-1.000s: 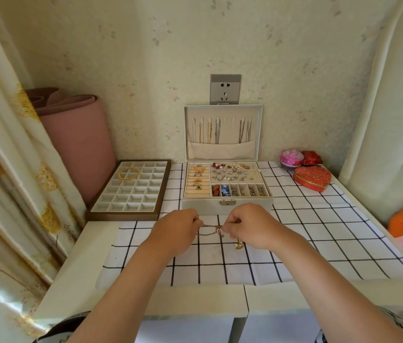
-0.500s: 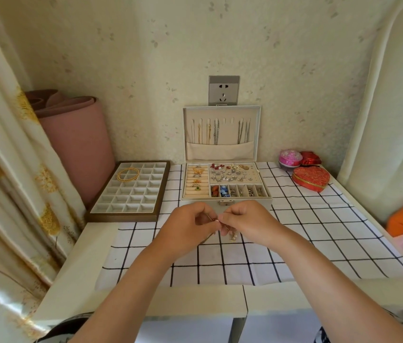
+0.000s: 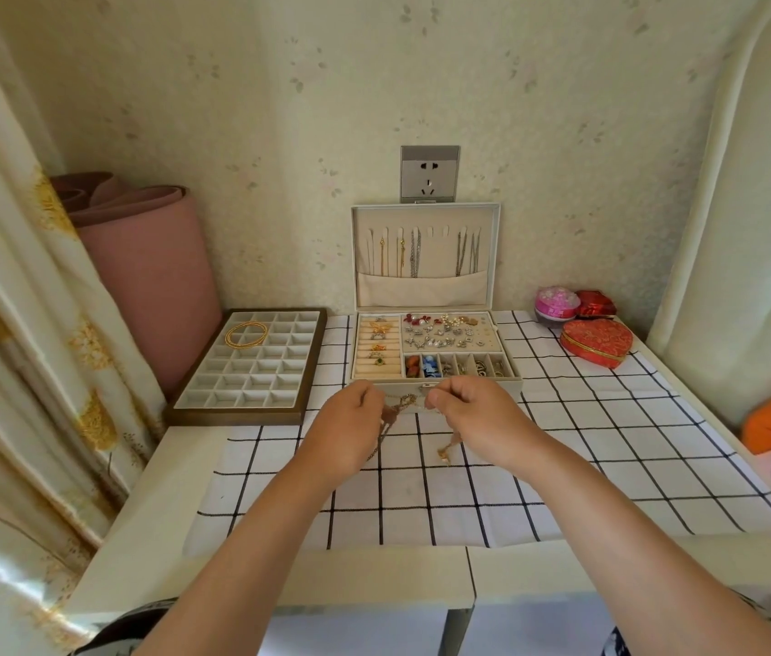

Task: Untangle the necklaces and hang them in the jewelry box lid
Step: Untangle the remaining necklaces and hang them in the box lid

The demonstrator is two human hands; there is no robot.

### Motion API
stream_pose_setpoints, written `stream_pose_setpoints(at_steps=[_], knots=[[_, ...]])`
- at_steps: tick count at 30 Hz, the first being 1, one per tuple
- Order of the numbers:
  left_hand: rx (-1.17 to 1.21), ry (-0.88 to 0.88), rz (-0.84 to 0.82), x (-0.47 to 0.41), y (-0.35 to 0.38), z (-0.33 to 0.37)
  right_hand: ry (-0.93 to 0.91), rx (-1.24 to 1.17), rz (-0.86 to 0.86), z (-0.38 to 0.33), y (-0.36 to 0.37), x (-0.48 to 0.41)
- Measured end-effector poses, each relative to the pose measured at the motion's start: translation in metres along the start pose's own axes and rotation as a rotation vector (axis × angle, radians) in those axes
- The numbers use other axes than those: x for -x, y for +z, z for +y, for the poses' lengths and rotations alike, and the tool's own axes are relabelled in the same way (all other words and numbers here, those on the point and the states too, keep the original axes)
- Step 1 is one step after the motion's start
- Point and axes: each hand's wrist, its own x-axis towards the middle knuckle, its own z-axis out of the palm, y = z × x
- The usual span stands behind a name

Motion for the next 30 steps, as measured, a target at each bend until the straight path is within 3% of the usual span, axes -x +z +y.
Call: stream_pose_setpoints(at_steps=[5,11,13,16,19,21,25,30], knots=[[0.262,-0.101,-0.015,-0.001,-0.001,0.007,0.005,0.050,0.004,0.001,-0.001,-0.002],[0.806,-0.226,-0.118,0.002,-0.007,0.016,-0.040,0.127,0.002,0.002,-0.001,-0.004],[0.757,-0.280,-0.090,0.002,-0.005,0.017,-0.061,0.168,0.007,0.003,-0.001,-0.003],[0.482,-0.294,-0.016,0.002,-0.002,0.014,-0.077,0.215,0.024,0.004,0.000,-0.002],[0.094,-0.185,0.066,0.000,-0.001,0.004,-0.078,0.216,0.098,0.007,0.000,-0.003],[-0.046,-0.093,0.056,-0.001,-0.004,-0.001,-0.084,0.214,0.144,0.007,-0.002,-0.003],[-0.140,-0.053,-0.022,0.000,-0.008,-0.001,-0.064,0.151,0.150,0.007,-0.004,-0.004],[-0.088,-0.032,-0.212,0.004,-0.009,0.006,-0.005,-0.197,0.092,0.004,-0.002,-0.005]])
